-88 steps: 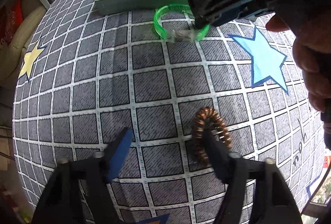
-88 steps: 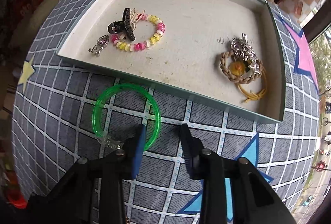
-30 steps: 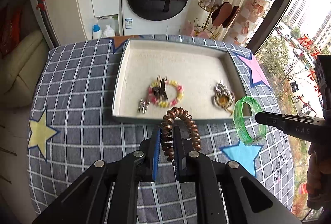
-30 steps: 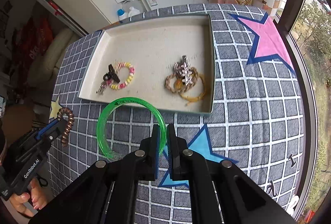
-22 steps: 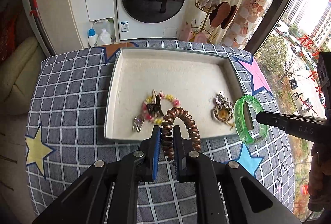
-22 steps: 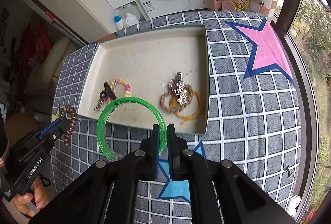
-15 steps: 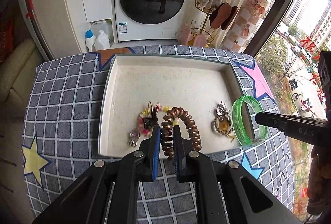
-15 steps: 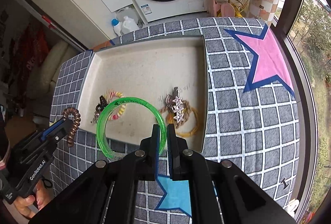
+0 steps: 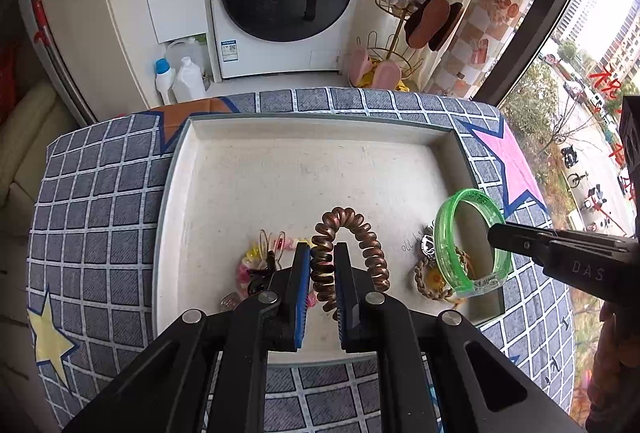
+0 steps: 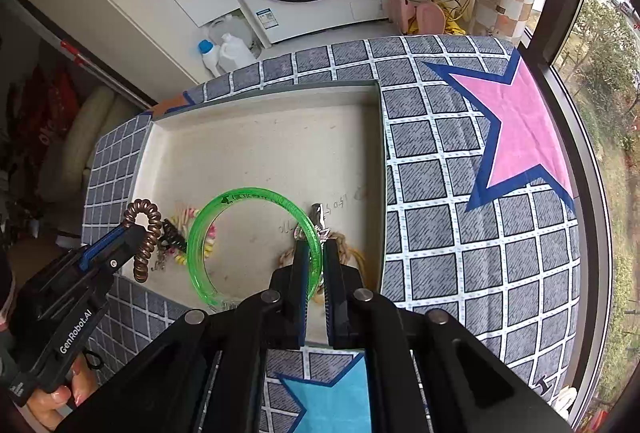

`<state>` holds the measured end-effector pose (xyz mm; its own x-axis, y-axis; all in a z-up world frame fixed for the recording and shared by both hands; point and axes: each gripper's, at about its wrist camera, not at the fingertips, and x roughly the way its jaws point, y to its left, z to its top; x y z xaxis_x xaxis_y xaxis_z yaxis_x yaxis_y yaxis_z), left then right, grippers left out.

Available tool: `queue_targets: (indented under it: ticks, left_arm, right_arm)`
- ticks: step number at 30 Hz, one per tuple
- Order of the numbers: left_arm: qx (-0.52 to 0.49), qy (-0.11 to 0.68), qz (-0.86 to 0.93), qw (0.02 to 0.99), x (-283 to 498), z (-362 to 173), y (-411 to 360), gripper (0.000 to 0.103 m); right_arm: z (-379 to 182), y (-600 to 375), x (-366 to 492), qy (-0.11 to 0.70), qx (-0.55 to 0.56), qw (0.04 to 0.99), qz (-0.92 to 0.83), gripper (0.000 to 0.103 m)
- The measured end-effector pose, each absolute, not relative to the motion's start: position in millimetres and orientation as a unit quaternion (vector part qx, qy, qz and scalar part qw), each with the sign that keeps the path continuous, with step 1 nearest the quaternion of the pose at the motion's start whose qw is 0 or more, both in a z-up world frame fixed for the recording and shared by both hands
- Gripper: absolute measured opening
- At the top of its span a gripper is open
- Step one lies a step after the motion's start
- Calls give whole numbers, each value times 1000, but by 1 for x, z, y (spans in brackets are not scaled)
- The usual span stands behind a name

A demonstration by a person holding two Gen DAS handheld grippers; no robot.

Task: Organize jewelry
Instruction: 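Carry the hair tie and bangle into the white tray and open both tools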

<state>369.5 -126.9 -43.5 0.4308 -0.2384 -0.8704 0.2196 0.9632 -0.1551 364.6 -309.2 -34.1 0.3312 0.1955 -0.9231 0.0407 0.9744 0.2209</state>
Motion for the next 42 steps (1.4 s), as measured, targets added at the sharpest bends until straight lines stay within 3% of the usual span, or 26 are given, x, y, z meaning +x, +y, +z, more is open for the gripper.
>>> queue_targets:
  ticks: [23,42]
  left_arm:
    - [63,536,-127,832,388,-94,-159,24]
    - [103,531,-111,834,382,-92,-166,24]
  right_arm:
    - [-76,-310,395,600,76,795,42,7]
    - [-72,-314,396,596,92,795,62,10]
